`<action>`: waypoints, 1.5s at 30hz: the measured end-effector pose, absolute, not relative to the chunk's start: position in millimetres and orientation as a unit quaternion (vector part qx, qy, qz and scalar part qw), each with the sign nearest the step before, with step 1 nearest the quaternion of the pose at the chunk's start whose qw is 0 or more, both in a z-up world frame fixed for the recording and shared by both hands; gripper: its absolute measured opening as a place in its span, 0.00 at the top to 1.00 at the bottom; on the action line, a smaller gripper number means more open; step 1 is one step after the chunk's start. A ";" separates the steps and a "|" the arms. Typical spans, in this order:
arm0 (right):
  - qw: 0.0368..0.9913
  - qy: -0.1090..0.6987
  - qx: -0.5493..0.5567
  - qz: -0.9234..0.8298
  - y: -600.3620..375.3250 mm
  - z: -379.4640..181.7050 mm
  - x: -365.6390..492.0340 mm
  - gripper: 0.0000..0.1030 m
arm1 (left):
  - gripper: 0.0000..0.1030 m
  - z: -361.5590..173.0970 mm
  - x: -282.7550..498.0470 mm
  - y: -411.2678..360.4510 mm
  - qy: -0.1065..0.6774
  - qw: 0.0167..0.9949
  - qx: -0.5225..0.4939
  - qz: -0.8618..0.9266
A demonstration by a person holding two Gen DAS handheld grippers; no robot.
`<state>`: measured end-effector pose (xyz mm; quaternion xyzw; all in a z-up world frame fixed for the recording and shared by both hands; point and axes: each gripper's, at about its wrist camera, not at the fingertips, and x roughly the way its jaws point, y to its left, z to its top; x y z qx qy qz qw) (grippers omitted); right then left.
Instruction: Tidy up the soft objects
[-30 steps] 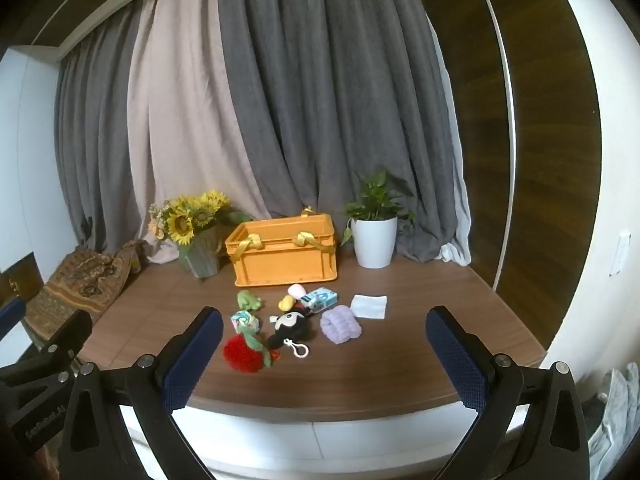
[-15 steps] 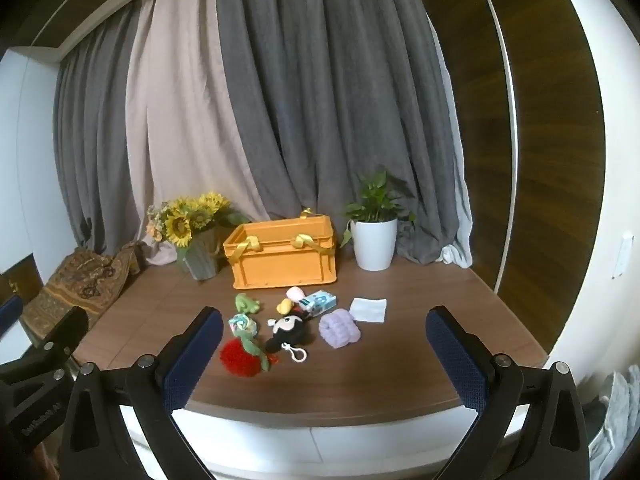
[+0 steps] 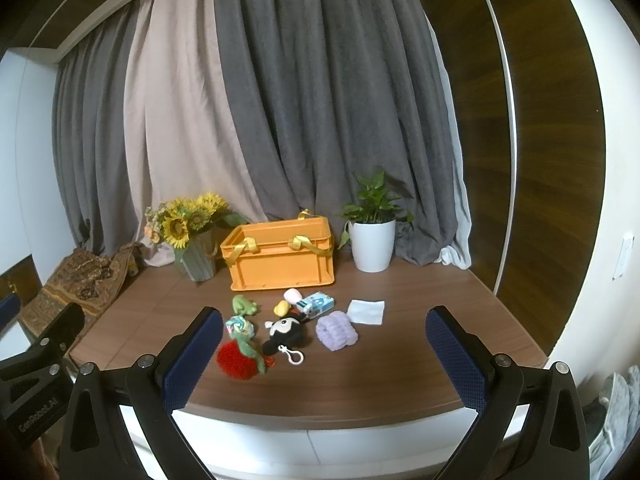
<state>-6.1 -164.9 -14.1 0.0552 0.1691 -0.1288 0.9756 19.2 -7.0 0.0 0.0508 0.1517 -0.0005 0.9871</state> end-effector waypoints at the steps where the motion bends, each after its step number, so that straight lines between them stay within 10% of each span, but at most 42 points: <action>1: 0.976 0.169 0.055 -0.129 -163.7 -14.0 -7.8 0.00 | 0.00 -0.1 19.0 -7.2 0.151 0.987 0.051 0.000; 45: 0.976 0.165 0.056 -0.131 -167.8 -6.9 -9.6 0.00 | 0.00 2.1 15.9 -12.7 0.146 0.988 0.050 -0.008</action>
